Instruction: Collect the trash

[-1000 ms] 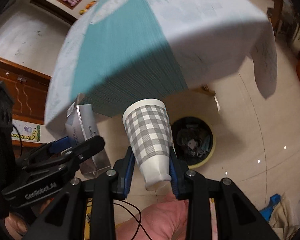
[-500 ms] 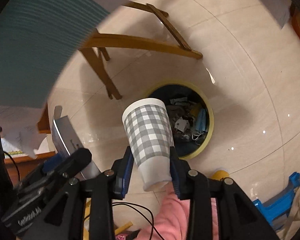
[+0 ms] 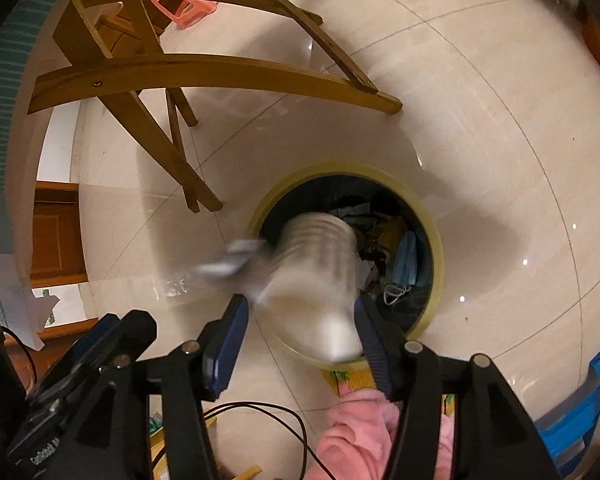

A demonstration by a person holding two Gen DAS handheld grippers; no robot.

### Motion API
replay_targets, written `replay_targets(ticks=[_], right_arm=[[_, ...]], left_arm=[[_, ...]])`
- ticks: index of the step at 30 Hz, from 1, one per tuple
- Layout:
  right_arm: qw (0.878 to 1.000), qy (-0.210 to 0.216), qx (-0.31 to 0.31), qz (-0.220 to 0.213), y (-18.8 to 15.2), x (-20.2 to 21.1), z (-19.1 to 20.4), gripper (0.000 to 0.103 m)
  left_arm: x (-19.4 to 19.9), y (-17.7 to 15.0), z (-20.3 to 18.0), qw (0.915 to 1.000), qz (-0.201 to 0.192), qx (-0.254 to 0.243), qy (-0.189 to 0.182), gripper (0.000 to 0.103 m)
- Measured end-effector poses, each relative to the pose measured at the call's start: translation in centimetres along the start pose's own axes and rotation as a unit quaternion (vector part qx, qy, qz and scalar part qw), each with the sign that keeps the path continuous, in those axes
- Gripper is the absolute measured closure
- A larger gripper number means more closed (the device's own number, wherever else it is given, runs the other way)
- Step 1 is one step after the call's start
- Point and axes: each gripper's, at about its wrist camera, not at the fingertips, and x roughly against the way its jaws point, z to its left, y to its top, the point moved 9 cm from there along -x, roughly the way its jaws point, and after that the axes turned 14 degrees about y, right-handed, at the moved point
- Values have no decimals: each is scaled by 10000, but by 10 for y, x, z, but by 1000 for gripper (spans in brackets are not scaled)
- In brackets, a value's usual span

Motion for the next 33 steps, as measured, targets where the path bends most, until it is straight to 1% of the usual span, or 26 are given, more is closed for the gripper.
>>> replay_targets(ticks=[5,11,14,18,24,32,33], right_arm=[[9997,-52,200,-100,4,5,4,45],[9971,-234,655,-315,7,24,17,45],[9956,-282,808,-394,8,36,25,45],[9940,-313,923,-490,9,54,37,45],[9907,-386,1162,-592,11,87,59,45],[9846,-476,1523,-710,14,151,100,44],[9839,-491,1561,-724,15,158,105,42]], left_arm=[[1,0,7,10000,-58,75,9,9],[11,1,7,9998,-131,92,69,8],[17,0,6,9997,-164,104,123,8],[39,1,6,9996,-225,129,117,8],[86,2,6,9991,-367,160,140,8],[175,15,10,9970,-730,222,100,8],[187,17,11,9966,-786,232,96,8]])
